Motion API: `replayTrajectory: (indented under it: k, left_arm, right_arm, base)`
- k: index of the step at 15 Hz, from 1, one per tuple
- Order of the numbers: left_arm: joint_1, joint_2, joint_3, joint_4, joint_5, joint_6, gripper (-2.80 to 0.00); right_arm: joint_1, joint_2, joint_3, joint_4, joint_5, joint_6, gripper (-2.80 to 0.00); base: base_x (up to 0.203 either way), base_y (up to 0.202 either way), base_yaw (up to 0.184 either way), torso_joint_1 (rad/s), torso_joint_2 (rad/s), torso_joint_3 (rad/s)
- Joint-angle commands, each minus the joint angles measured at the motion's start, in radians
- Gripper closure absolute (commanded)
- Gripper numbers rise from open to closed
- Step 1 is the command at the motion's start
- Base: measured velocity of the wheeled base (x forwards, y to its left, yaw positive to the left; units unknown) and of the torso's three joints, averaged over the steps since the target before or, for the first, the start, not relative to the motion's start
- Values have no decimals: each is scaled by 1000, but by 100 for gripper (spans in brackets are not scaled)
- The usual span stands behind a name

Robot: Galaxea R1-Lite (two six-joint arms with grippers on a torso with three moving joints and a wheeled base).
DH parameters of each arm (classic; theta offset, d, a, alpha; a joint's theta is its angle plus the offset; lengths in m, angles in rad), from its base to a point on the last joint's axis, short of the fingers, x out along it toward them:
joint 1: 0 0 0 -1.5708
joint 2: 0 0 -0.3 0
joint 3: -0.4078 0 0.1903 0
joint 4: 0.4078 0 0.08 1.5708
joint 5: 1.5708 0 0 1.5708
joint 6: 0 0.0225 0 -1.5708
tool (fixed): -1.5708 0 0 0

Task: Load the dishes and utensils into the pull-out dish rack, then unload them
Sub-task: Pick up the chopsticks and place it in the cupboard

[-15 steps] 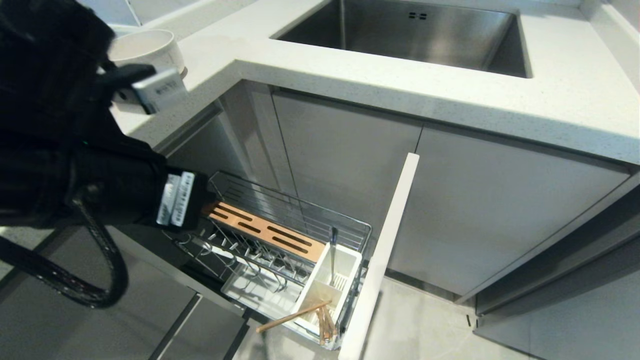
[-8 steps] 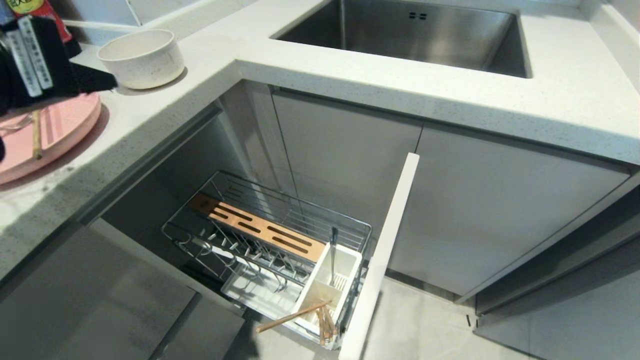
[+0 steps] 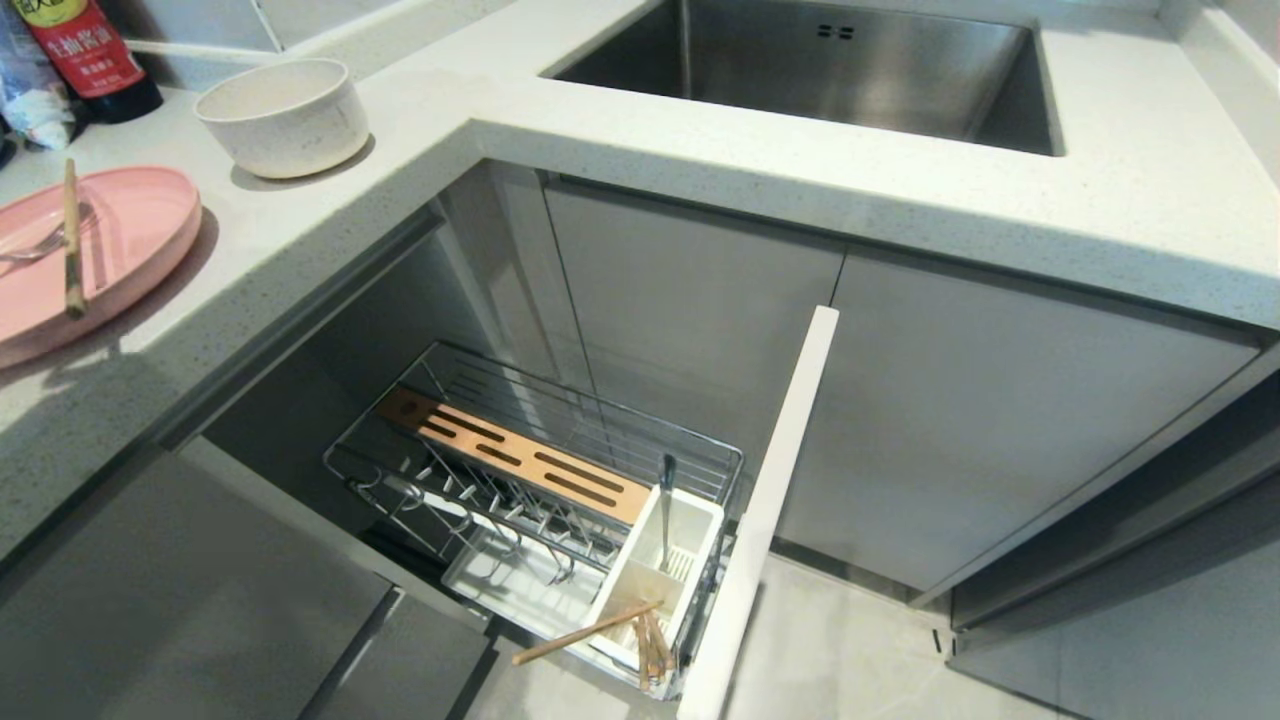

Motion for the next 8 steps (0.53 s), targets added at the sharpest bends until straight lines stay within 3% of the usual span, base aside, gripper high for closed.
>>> replayTrajectory:
  k: [1, 4, 7, 8]
  left_arm:
    - [46, 24, -50, 55, 0, -18, 0]
    - [81, 86, -134, 185, -3, -78, 0]
    - [90, 133, -161, 244, -29, -101, 0]
    - [95, 147, -170, 266, -30, -102, -280]
  right_arm:
    - [0, 0, 0, 0, 0, 0, 0]
    - [0, 0, 0, 0, 0, 0, 0]
    - [0, 0, 0, 0, 0, 0, 0]
    - [0, 0, 0, 0, 0, 0, 0]
  base:
    - [0, 0, 0, 0, 0, 0]
    - [0, 0, 0, 0, 0, 0]
    - [0, 0, 0, 0, 0, 0]
    - [0, 0, 0, 0, 0, 0]
